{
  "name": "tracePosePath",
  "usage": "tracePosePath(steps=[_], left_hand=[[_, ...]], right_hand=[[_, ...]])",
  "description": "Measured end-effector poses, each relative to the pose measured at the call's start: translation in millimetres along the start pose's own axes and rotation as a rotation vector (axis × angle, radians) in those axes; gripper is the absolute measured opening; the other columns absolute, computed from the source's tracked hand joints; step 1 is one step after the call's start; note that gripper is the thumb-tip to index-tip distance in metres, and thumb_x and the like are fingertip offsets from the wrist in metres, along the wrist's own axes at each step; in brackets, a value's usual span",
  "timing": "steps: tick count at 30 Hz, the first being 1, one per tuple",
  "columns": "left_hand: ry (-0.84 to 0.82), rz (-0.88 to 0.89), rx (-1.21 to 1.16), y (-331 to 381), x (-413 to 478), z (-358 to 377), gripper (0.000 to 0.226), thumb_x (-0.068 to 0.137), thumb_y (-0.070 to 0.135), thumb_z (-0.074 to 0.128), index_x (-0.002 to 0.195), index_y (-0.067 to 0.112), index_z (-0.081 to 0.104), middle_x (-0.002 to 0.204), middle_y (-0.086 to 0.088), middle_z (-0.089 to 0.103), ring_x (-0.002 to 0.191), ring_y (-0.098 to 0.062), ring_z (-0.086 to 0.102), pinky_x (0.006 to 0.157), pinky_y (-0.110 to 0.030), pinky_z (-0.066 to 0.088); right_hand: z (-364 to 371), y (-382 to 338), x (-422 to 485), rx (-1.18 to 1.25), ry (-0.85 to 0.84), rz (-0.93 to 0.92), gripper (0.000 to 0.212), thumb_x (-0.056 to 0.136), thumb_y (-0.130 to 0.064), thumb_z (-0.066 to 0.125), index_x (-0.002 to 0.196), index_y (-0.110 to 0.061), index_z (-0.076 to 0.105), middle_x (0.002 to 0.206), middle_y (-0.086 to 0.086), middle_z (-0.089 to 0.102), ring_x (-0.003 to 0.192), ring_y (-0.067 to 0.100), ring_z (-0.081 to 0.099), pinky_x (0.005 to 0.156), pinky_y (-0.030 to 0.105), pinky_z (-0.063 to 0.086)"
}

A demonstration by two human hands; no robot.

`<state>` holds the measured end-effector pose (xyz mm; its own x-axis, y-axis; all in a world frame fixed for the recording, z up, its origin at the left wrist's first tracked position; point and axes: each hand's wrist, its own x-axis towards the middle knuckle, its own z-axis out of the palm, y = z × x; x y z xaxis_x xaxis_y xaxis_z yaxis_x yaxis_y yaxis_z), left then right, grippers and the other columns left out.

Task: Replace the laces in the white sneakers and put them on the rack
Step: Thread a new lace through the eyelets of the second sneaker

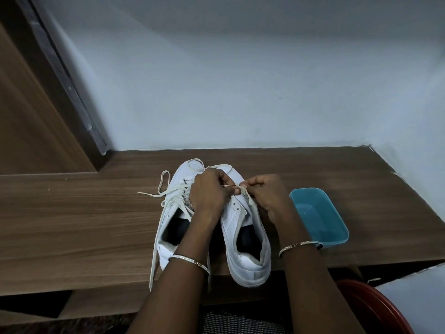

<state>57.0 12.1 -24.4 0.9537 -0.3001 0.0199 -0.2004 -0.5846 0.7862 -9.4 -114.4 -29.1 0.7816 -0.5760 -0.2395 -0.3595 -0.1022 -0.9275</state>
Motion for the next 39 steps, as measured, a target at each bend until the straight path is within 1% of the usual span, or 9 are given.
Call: tracePosePath(steps=[4, 10, 14, 17, 21, 26, 30, 34, 39], left_hand=[[-0.092, 0.101, -0.006, 2, 5, -5, 0.026, 0.058, 0.028, 0.091, 0.071, 0.027, 0.069, 0.075, 0.009, 0.068, 0.069, -0.007, 0.063, 0.063, -0.025, 0.046], [0.130, 0.177, -0.175, -6, 16, -25, 0.014, 0.086, 0.028, 0.071, 0.086, 0.015, 0.075, 0.081, 0.002, 0.073, 0.073, -0.013, 0.067, 0.070, -0.029, 0.051], [0.290, 0.152, -0.138, -18, 23, -38, 0.015, 0.090, 0.007, 0.061, 0.093, 0.010, 0.075, 0.091, -0.003, 0.075, 0.085, -0.019, 0.069, 0.075, -0.027, 0.049], [0.290, 0.126, -0.008, -25, 25, -42, 0.023, 0.086, 0.005, 0.056, 0.094, 0.018, 0.074, 0.094, 0.002, 0.075, 0.090, -0.023, 0.069, 0.081, -0.035, 0.051], [0.190, 0.077, 0.146, -25, 19, -46, 0.019, 0.086, 0.015, 0.058, 0.087, 0.030, 0.069, 0.096, 0.007, 0.073, 0.093, -0.025, 0.065, 0.090, -0.042, 0.047], [-0.029, 0.102, 0.499, -17, 13, -50, 0.017, 0.081, 0.048, 0.068, 0.089, 0.035, 0.073, 0.109, 0.006, 0.065, 0.117, -0.026, 0.053, 0.101, -0.048, 0.029], [-0.081, 0.168, 0.627, -15, 8, -47, 0.028, 0.074, 0.059, 0.072, 0.091, 0.037, 0.074, 0.114, 0.009, 0.061, 0.122, -0.024, 0.046, 0.100, -0.048, 0.026], [-0.038, 0.171, 0.501, -15, 9, -48, 0.022, 0.078, 0.058, 0.070, 0.080, 0.036, 0.071, 0.101, 0.014, 0.064, 0.120, -0.020, 0.048, 0.100, -0.047, 0.024], [-0.037, 0.176, 0.261, -13, 11, -51, 0.018, 0.086, 0.044, 0.067, 0.075, 0.029, 0.070, 0.084, 0.020, 0.063, 0.105, -0.007, 0.055, 0.089, -0.035, 0.021]], right_hand=[[5, 1, 3, -0.126, 0.083, -0.054, 0.013, 0.082, -0.018, 0.069, 0.070, -0.022, 0.072, 0.073, -0.002, 0.074, 0.076, 0.018, 0.071, 0.082, 0.046, 0.059], [-8, -16, 0, 0.511, 0.121, 0.037, 0.018, 0.102, -0.003, 0.043, 0.091, -0.010, 0.054, 0.093, 0.016, 0.073, 0.081, 0.023, 0.072, 0.077, 0.034, 0.060], [-23, -21, -2, 0.743, 0.255, 0.041, 0.018, 0.102, -0.005, 0.042, 0.095, -0.013, 0.056, 0.063, 0.002, 0.053, 0.049, 0.011, 0.054, 0.066, 0.033, 0.057], [-34, -19, 1, 0.519, 0.399, -0.021, 0.013, 0.097, -0.012, 0.054, 0.094, -0.016, 0.066, 0.068, -0.001, 0.051, 0.049, 0.007, 0.041, 0.047, 0.024, 0.041], [-29, -19, -1, 0.079, 0.449, -0.219, 0.009, 0.083, -0.021, 0.067, 0.076, -0.025, 0.072, 0.074, -0.009, 0.070, 0.066, 0.003, 0.060, 0.067, 0.023, 0.050], [-11, -13, -3, -0.454, 0.021, -0.265, 0.010, 0.076, -0.027, 0.067, 0.075, -0.037, 0.071, 0.080, -0.020, 0.070, 0.080, 0.004, 0.066, 0.080, 0.032, 0.055], [-13, -9, -1, -0.520, -0.047, -0.285, 0.019, 0.085, -0.015, 0.067, 0.081, -0.033, 0.073, 0.086, -0.018, 0.070, 0.082, 0.000, 0.063, 0.078, 0.026, 0.051], [-19, -10, -4, -0.503, -0.074, -0.269, 0.004, 0.086, -0.019, 0.074, 0.088, -0.019, 0.077, 0.085, -0.009, 0.072, 0.080, 0.003, 0.062, 0.072, 0.025, 0.047], [-22, -6, 0, -0.318, 0.228, -0.237, 0.012, 0.092, -0.012, 0.061, 0.086, -0.015, 0.072, 0.087, -0.003, 0.071, 0.085, 0.015, 0.064, 0.079, 0.031, 0.048]])
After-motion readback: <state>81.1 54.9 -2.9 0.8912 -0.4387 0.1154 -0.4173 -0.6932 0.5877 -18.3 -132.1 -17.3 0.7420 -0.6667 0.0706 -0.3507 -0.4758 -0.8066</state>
